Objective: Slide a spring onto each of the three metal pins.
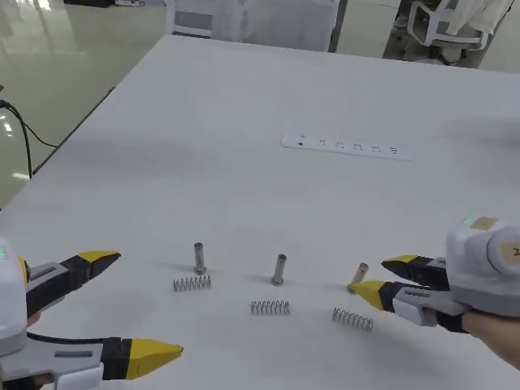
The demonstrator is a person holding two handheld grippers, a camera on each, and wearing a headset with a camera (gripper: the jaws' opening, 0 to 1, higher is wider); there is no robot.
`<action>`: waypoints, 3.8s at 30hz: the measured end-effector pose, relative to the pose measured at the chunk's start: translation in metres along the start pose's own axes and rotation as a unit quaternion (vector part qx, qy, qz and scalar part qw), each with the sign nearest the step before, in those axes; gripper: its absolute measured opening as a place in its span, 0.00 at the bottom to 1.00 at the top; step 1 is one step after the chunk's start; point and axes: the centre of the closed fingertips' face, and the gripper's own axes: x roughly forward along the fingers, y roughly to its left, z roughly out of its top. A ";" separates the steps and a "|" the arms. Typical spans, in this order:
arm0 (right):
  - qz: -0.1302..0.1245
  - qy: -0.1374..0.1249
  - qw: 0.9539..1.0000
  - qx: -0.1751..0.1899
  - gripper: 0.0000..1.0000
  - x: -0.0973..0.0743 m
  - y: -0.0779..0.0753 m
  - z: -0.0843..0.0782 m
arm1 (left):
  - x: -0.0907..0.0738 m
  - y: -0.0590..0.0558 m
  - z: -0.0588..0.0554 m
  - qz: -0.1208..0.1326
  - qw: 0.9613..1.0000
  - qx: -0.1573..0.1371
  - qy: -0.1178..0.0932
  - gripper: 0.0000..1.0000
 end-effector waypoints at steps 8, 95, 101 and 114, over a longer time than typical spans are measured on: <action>0.013 0.030 0.998 -0.049 0.35 -0.001 0.008 -0.013 | 0.004 -0.006 -0.003 -0.008 1.000 -0.003 0.002 0.96; 0.143 0.118 0.939 -0.290 0.08 -0.005 0.065 -0.033 | 0.048 -0.057 -0.006 -0.135 0.990 0.020 0.046 0.52; 0.153 0.121 0.932 -0.305 0.08 -0.007 0.076 -0.033 | 0.064 -0.067 0.000 -0.154 0.987 0.025 0.041 0.49; 0.169 0.108 0.927 -0.318 0.08 -0.016 0.090 -0.011 | 0.092 -0.092 0.001 -0.199 0.977 0.053 0.048 0.41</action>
